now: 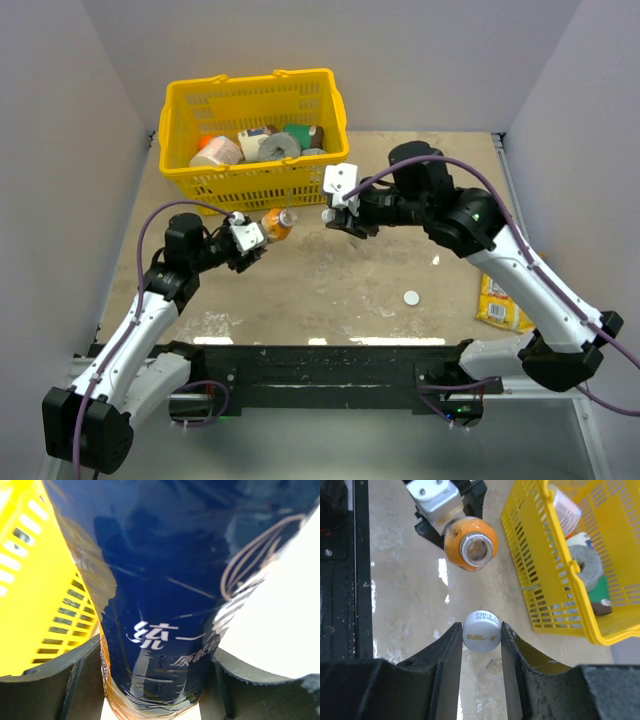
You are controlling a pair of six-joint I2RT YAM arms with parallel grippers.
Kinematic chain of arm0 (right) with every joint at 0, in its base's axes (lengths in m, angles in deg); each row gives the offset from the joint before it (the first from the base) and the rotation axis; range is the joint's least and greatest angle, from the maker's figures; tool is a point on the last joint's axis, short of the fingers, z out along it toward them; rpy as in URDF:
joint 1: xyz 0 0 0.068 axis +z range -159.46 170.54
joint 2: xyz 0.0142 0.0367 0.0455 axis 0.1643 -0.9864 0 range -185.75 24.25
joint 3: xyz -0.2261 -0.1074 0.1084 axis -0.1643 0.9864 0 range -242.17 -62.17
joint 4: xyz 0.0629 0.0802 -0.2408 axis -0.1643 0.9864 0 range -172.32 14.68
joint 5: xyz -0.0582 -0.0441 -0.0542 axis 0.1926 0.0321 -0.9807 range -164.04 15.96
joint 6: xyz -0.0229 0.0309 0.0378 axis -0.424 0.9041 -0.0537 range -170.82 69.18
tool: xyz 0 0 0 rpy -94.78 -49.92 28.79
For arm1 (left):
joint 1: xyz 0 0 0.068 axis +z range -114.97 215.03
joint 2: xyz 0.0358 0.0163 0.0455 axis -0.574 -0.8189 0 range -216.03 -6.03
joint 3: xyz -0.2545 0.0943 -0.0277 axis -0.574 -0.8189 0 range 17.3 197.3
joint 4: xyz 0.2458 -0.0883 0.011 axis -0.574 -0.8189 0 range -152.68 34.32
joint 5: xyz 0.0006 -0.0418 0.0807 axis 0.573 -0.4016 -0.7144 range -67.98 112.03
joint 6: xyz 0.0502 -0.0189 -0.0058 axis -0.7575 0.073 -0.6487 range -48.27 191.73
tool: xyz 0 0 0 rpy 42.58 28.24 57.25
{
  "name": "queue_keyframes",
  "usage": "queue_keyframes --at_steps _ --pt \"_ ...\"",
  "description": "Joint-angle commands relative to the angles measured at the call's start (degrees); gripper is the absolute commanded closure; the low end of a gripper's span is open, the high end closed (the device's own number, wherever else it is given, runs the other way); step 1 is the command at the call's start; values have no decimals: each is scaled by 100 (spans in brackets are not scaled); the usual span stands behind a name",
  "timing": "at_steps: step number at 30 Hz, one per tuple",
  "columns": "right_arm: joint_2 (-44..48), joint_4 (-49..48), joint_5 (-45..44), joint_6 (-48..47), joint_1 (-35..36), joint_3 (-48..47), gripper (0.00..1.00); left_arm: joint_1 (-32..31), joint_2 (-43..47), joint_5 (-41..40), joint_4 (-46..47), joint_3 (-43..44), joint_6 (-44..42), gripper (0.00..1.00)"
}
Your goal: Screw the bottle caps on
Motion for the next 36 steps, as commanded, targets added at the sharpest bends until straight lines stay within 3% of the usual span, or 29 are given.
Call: queue_keyframes --at_steps 1,9,36 --pt "-119 93 210 -339 2 -100 100 -46 34 36 -163 253 -866 100" --pt "-532 -84 421 -585 37 -583 100 -310 -27 -175 -224 420 -946 100" --pt "-911 -401 254 -760 511 -241 100 -380 -159 -131 84 578 -700 100"
